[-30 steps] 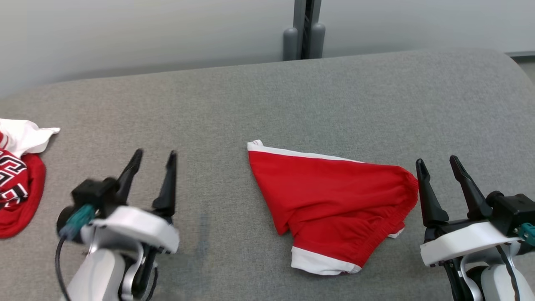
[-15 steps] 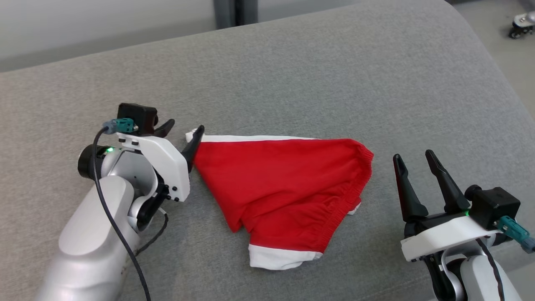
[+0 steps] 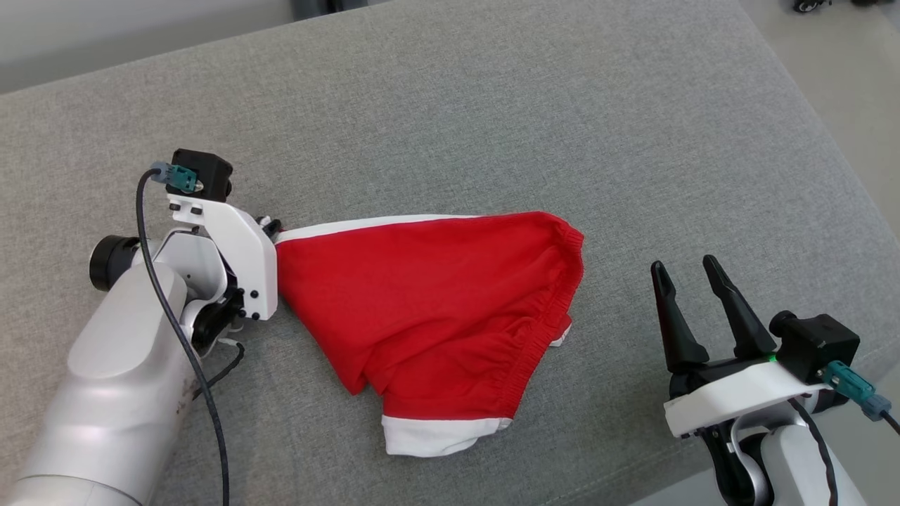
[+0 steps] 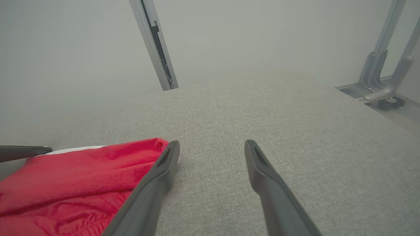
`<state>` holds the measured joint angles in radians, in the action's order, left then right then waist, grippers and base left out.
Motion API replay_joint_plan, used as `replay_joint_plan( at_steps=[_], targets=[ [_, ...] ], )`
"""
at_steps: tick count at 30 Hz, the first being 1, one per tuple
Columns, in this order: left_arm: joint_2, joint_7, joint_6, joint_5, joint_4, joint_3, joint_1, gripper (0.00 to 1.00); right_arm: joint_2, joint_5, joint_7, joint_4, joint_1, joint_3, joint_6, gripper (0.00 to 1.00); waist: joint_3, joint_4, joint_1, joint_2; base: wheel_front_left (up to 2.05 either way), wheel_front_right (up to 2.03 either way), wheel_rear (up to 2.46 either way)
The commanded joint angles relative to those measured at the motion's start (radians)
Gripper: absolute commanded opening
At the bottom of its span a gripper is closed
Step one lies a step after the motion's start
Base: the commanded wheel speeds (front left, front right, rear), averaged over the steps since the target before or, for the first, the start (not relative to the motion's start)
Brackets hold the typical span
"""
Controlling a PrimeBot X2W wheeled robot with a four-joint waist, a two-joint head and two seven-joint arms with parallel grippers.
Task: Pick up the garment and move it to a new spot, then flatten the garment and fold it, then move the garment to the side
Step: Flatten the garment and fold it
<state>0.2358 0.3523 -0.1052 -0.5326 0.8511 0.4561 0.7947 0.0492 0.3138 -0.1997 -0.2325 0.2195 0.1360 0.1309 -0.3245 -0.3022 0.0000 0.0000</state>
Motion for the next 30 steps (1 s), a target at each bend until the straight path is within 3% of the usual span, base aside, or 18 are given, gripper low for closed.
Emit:
replay_joint_plan(
  at_steps=[1, 7, 16, 23, 30],
  targets=[
    [-0.003, 0.018, -0.004, -0.008, 0.019, 0.009, -0.002, 0.0, 0.004, 0.005, -0.007, -0.003, 0.012, -0.003, 0.0, 1.0, 0.002, 0.003, 0.0, 0.0, 0.0, 0.0, 0.0],
    [-0.016, -0.03, -0.018, -0.018, -0.005, 0.027, 0.028, 0.0, 0.003, 0.001, -0.009, -0.019, 0.019, -0.015, 0.0, 1.0, 0.02, 0.024, 0.0, 0.0, 0.0, 0.0, 0.0],
    [-0.07, -0.285, 0.016, -0.021, -0.216, -0.014, 0.03, 0.0, 0.003, -0.017, 0.007, -0.01, -0.008, -0.066, 0.0, 1.0, 0.064, 0.092, 0.0, 0.0, 0.0, 0.0, 0.0],
    [-0.034, -0.427, 0.104, -0.019, -0.534, -0.069, -0.139, 0.0, 0.004, -0.037, 0.034, 0.022, -0.028, -0.11, 0.0, 1.0, 0.093, 0.162, 0.0, 0.0, 0.0, 0.0, 0.0],
    [0.021, -0.46, 0.221, -0.057, -0.807, -0.146, -0.457, 0.0, 0.004, -0.039, 0.055, 0.049, -0.043, -0.131, 0.0, 1.0, 0.098, 0.207, 0.0, 0.0, 0.0, 0.0, 0.0]
  ],
)
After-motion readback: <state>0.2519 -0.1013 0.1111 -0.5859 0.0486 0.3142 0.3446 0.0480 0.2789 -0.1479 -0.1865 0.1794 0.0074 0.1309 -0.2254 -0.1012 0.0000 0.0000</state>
